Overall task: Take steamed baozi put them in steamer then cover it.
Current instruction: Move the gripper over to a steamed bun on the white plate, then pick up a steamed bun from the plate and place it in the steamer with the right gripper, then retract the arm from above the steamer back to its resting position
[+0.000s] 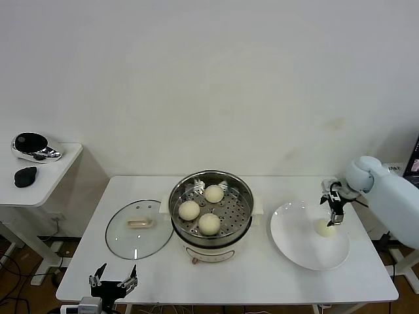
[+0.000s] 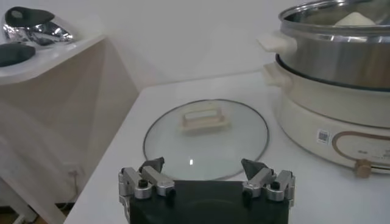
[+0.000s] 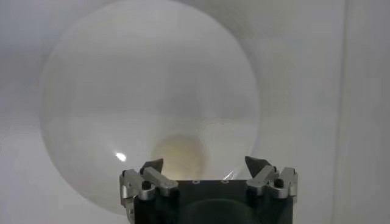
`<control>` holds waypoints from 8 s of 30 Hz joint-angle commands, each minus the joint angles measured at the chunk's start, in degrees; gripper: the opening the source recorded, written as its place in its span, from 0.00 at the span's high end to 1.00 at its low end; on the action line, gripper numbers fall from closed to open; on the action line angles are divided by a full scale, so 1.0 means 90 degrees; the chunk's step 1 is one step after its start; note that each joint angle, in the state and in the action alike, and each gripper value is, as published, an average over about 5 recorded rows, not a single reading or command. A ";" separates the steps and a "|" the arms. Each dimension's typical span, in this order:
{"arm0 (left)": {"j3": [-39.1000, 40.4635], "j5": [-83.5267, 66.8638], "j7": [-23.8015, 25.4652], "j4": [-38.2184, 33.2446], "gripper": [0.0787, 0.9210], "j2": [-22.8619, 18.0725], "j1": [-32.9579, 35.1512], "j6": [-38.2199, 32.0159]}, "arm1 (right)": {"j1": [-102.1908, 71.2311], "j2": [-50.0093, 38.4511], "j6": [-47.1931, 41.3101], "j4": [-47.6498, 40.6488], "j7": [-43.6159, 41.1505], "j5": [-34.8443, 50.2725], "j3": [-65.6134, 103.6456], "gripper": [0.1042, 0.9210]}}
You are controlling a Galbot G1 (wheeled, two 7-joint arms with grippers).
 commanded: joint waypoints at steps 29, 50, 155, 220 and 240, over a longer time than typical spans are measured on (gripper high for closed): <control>0.0027 0.0024 0.0021 0.0023 0.12 -0.0003 -0.0010 0.0004 | -0.0686 0.0278 0.0294 -0.0508 0.0331 -0.0561 0.0496 0.12; 0.0066 0.0020 0.0005 0.0026 0.12 -0.0012 -0.0039 0.0000 | -0.0481 0.0001 -0.0115 -0.0099 0.0424 -0.0066 0.0294 0.50; -0.0036 -0.0620 -0.0226 -0.0123 0.12 -0.0029 -0.0487 -0.0652 | 0.1511 -0.1369 -0.2808 0.4562 0.2672 0.5304 0.0142 0.12; 0.1167 0.8358 -0.1275 0.4167 0.12 0.1286 -0.3023 -0.2094 | -0.8729 0.3403 0.0542 0.5357 0.6945 0.5130 0.8029 0.12; 0.1452 0.8267 -0.1135 0.4691 0.12 0.0971 -0.3704 -0.1623 | -0.8763 0.3696 0.0653 0.5278 0.6953 0.4974 0.8158 0.12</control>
